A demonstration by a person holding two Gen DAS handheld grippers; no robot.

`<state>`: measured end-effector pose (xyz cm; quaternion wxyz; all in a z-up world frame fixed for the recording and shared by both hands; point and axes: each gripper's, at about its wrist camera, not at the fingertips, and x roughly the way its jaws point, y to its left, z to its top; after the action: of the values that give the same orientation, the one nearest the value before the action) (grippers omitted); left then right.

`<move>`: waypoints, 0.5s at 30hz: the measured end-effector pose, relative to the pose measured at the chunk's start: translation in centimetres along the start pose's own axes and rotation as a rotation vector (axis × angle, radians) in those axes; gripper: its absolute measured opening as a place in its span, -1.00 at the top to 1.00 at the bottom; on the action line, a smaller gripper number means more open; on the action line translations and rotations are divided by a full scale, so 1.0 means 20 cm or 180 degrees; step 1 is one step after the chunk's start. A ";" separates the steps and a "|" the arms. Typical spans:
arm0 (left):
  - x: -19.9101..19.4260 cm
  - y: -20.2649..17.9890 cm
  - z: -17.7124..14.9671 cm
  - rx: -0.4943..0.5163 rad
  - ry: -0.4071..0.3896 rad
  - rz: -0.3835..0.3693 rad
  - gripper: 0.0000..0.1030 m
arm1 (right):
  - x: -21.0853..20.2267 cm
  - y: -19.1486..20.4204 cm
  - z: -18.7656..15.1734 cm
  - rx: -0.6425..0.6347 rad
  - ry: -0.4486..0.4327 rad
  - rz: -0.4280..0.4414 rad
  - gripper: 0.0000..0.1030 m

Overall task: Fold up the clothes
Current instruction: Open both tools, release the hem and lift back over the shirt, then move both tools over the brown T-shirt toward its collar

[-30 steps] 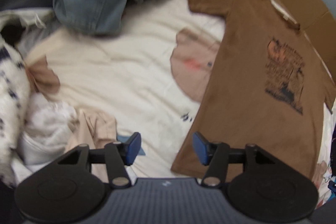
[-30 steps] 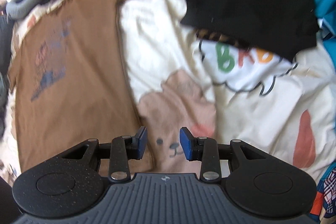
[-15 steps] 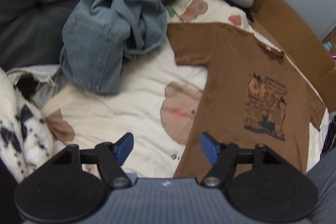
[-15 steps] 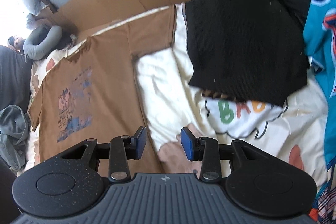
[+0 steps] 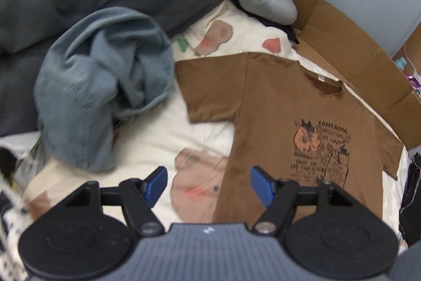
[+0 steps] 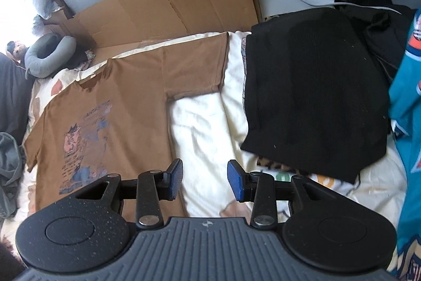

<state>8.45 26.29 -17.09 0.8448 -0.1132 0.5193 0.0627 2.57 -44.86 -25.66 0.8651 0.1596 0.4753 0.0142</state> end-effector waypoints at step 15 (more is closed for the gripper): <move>0.78 0.12 0.20 -0.0524 -0.0014 0.0146 0.11 | 0.54 0.23 0.17 -0.0209 0.0077 -0.0065 0.14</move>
<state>18.45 29.46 -29.49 0.8321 -0.1702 0.5130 0.1246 11.89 -39.54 -31.52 0.8642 0.1261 0.4866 0.0230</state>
